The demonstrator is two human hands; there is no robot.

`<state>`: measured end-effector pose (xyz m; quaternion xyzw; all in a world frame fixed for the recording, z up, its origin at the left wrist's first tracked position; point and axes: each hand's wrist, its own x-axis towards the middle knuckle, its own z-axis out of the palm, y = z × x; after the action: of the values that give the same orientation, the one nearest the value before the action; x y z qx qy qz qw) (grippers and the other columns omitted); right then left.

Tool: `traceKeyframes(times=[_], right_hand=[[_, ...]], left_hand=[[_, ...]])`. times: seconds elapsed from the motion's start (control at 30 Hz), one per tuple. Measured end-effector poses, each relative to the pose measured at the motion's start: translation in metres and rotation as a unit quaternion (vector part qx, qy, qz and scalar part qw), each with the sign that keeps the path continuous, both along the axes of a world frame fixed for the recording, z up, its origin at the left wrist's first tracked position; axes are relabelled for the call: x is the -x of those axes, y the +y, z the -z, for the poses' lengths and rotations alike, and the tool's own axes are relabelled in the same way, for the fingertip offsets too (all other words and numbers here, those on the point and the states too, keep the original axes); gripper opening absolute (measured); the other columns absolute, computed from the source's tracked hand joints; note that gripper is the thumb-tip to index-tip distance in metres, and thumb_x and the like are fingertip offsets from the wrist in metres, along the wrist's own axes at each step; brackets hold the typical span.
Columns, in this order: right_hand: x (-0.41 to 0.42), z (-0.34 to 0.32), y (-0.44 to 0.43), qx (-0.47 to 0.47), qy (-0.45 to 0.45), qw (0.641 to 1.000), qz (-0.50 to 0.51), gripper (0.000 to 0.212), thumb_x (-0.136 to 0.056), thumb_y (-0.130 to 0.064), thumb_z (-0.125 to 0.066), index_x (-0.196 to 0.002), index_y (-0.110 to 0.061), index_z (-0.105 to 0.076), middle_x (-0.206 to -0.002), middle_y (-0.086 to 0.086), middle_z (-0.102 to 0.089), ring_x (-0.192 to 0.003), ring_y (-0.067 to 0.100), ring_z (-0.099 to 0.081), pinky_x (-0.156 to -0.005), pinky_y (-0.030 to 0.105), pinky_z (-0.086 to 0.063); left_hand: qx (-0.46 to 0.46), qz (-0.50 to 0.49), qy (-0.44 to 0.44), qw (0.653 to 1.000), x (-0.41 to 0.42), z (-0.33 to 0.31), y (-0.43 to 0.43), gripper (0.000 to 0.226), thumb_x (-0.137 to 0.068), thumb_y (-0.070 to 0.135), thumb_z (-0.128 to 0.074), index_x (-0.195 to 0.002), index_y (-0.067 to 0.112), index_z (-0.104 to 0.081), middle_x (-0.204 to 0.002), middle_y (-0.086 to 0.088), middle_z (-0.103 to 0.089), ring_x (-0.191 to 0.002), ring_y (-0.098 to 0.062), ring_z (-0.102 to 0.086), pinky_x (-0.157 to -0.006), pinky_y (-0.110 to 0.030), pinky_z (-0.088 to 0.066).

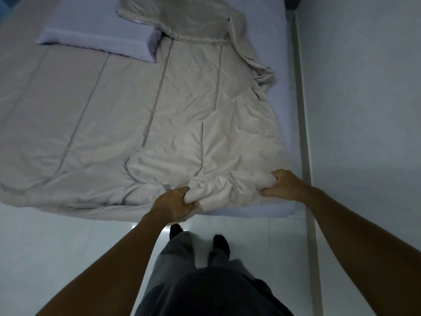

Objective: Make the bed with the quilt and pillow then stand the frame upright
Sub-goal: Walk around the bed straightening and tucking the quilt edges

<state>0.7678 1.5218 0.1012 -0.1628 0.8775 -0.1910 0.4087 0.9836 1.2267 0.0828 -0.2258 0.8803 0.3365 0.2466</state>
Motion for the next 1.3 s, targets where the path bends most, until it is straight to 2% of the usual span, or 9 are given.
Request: traceKeyframes(times=[0.13, 0.23, 0.4, 0.53, 0.67, 0.8, 0.93, 1.07, 1.3], right_hand=[[-0.046, -0.003, 0.055, -0.110, -0.059, 0.992, 0.017, 0.117, -0.045, -0.069, -0.085, -0.144, -0.018, -0.050, -0.138, -0.001, -0.057, -0.117, 0.021, -0.058, -0.099, 0.034, -0.049], [-0.080, 0.002, 0.080, -0.111, -0.062, 0.991, 0.041, 0.118, -0.041, -0.072, -0.083, -0.141, -0.018, -0.054, -0.133, 0.002, -0.063, -0.112, 0.021, -0.061, -0.096, 0.032, -0.051], [-0.147, 0.016, 0.099, -0.071, -0.013, 0.995, 0.068, 0.087, -0.065, -0.063, -0.083, -0.137, -0.022, -0.057, -0.128, 0.000, -0.064, -0.113, 0.022, -0.062, -0.103, 0.038, -0.049], [-0.191, 0.022, 0.115, -0.086, 0.077, 0.993, -0.025, 0.053, -0.074, -0.038, -0.083, -0.117, -0.013, -0.067, -0.116, 0.008, -0.065, -0.106, 0.030, -0.064, -0.092, 0.040, -0.054], [-0.235, 0.017, 0.130, -0.221, 0.080, 0.967, -0.101, 0.033, -0.082, -0.023, -0.069, -0.114, -0.015, -0.068, -0.120, 0.009, -0.060, -0.111, 0.031, -0.063, -0.092, 0.039, -0.054], [-0.263, 0.012, 0.156, -0.292, 0.035, 0.955, -0.049, 0.021, -0.090, -0.021, -0.054, -0.106, -0.014, -0.066, -0.106, 0.005, -0.069, -0.099, 0.028, -0.069, -0.086, 0.037, -0.054], [-0.267, -0.002, 0.182, -0.266, 0.071, 0.961, 0.007, 0.024, -0.088, -0.020, -0.053, -0.105, -0.019, -0.070, -0.105, 0.004, -0.071, -0.094, 0.026, -0.069, -0.084, 0.036, -0.055], [-0.251, -0.023, 0.197, -0.197, 0.085, 0.975, 0.064, 0.024, -0.089, -0.029, -0.056, -0.110, -0.029, -0.068, -0.117, -0.002, -0.069, -0.106, 0.024, -0.066, -0.094, 0.039, -0.053], [-0.191, -0.030, 0.209, -0.116, 0.133, 0.977, 0.122, 0.022, -0.091, -0.033, -0.055, -0.108, -0.032, -0.069, -0.116, -0.004, -0.069, -0.106, 0.024, -0.065, -0.093, 0.038, -0.053]], left_hand=[[-0.031, 0.055, 0.040, 0.997, -0.033, 0.009, 0.039, 0.060, -0.070, 0.068, -0.059, -0.105, 0.020, -0.068, -0.100, 0.000, -0.073, -0.092, -0.020, -0.069, -0.079, -0.029, -0.052], [-0.032, 0.107, 0.012, 0.994, -0.048, 0.016, 0.055, 0.044, -0.083, 0.057, -0.066, -0.111, 0.023, -0.058, -0.098, 0.001, -0.071, -0.090, -0.019, -0.066, -0.073, -0.027, -0.047], [-0.014, 0.174, -0.010, 0.985, -0.079, 0.030, 0.077, 0.057, -0.090, 0.056, -0.059, -0.141, 0.035, -0.046, -0.111, -0.011, -0.071, -0.103, -0.032, -0.065, -0.087, -0.035, -0.050], [-0.039, 0.175, -0.037, 0.983, -0.123, 0.044, 0.087, 0.059, -0.089, 0.061, -0.053, -0.142, 0.037, -0.047, -0.126, -0.009, -0.067, -0.114, -0.030, -0.063, -0.099, -0.038, -0.049], [-0.069, 0.179, -0.055, 0.980, -0.149, 0.039, 0.104, 0.036, -0.098, 0.047, -0.051, -0.126, 0.030, -0.065, -0.133, 0.004, -0.064, -0.120, -0.020, -0.060, -0.106, -0.033, -0.042], [-0.048, 0.177, -0.052, 0.982, -0.140, 0.028, 0.124, 0.064, -0.078, 0.080, -0.035, -0.118, 0.040, -0.064, -0.125, 0.005, -0.066, -0.109, -0.018, -0.062, -0.101, -0.041, -0.048], [-0.035, 0.207, -0.025, 0.977, -0.111, 0.008, 0.150, 0.043, -0.095, 0.060, -0.045, -0.122, 0.032, -0.062, -0.122, 0.001, -0.067, -0.111, -0.021, -0.061, -0.098, -0.039, -0.049], [-0.057, 0.212, -0.001, 0.976, -0.076, -0.010, 0.174, 0.037, -0.096, 0.052, -0.050, -0.122, 0.029, -0.063, -0.120, -0.001, -0.068, -0.107, -0.021, -0.063, -0.094, -0.034, -0.049], [-0.126, 0.171, 0.021, 0.977, -0.001, -0.031, 0.225, 0.034, -0.098, 0.042, -0.053, -0.123, 0.022, -0.065, -0.117, 0.005, -0.061, -0.106, -0.016, -0.059, -0.094, -0.026, -0.044]])
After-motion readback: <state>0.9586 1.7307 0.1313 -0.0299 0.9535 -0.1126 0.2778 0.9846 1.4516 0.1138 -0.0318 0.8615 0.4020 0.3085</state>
